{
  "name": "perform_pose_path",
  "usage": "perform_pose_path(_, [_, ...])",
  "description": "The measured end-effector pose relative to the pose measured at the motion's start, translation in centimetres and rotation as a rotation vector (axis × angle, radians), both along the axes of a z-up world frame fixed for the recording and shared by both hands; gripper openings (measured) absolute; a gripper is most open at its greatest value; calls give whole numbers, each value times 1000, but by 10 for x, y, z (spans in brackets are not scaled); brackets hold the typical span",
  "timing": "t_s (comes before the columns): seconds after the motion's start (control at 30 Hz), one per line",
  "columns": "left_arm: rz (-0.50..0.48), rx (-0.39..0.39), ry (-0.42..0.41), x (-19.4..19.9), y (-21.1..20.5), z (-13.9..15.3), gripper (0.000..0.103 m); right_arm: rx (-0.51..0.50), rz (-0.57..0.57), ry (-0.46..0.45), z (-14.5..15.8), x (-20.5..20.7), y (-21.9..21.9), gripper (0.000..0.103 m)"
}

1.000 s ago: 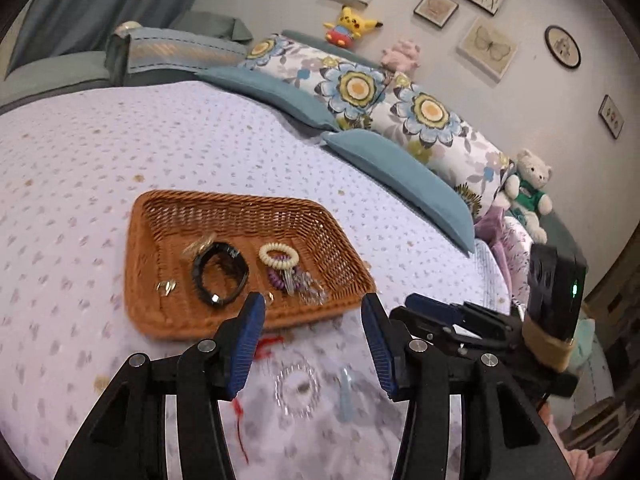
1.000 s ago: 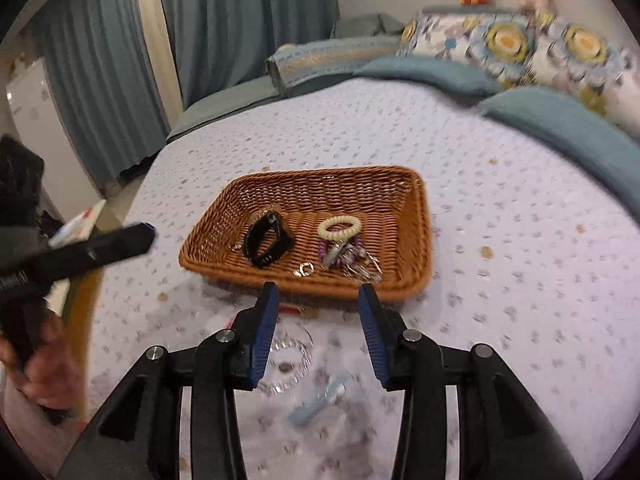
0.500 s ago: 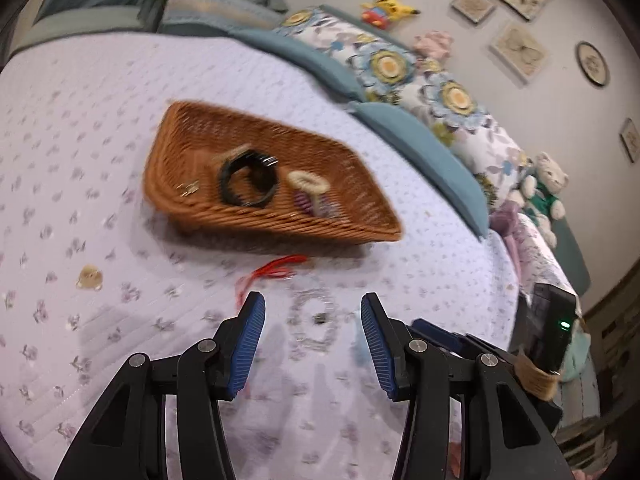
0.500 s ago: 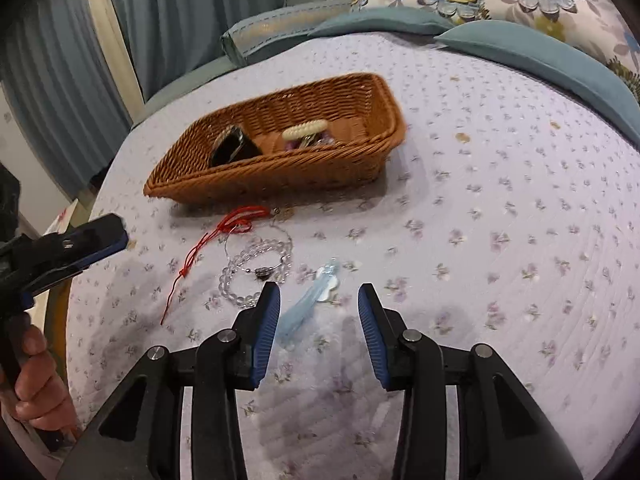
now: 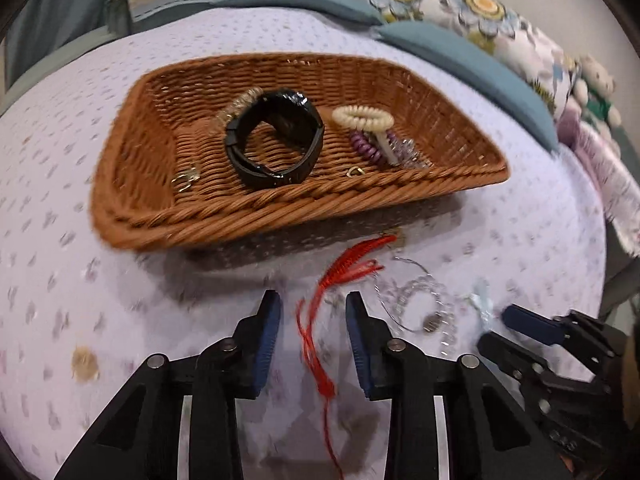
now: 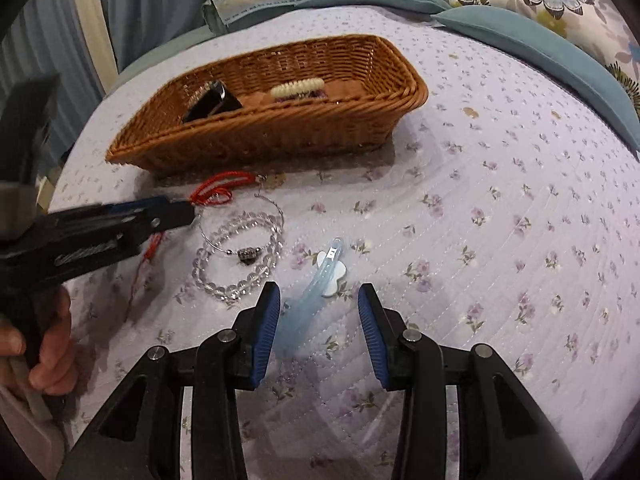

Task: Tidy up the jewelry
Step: 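Grasp the red cord with the left tool while the right tool grasps the pale blue clip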

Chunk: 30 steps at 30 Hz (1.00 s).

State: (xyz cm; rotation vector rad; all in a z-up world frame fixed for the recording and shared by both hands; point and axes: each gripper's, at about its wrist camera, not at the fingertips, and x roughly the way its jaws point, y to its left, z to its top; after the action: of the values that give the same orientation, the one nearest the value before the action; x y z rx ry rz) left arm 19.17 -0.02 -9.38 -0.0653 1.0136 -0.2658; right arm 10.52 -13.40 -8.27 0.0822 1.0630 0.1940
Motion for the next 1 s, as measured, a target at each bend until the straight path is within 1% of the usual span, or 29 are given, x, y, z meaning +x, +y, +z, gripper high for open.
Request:
perform_pose_path(0.13, [-38,-4,-12,10,-7,-1,33,-53,4,2,-3,2,11,44])
perform_pose_path(0.2, [-52,8,-16,12,-13,-2,33,-78,4,0,-4,2,14,44])
perform_pose_path(0.3, [-67,32,-26,14,-22,-4,33,-79,-3,8,-7,5,12,44])
perform_pose_path(0.33, [-71,34,-29,13,-23,-4,31,-72,-10,9,-7,5,9,39])
perform_pose_path(0.37, [-74,36,-32,12,-25,-4,25,-70,-13,9,-6,6,7,31])
perform_pose_path(0.4, [-78,38,-32,12,-26,-4,11,-65,-17,10,-6,5,3,26])
perform_pose_path(0.43, [-79,40,-28,12,-26,-4,8,-62,-17,11,-6,4,-1,16])
perform_pose_path(0.5, [-78,38,-33,10,-28,-4,7,-40,-8,14,-6,2,-11,15])
perform_pose_path(0.63, [-73,18,-30,5,-28,-2,6,17,-14,14,-5,0,-29,15])
perform_pose_path(0.7, [-72,3,-31,0,-28,1,6,76,-19,17,-5,1,-38,15])
perform_pose_path(0.8, [-72,-46,-25,-8,-24,6,6,114,-25,15,-3,1,-43,15])
perform_pose_path(1.0, [-64,-157,-45,-25,-4,22,6,122,-7,-46,9,-5,-42,15])
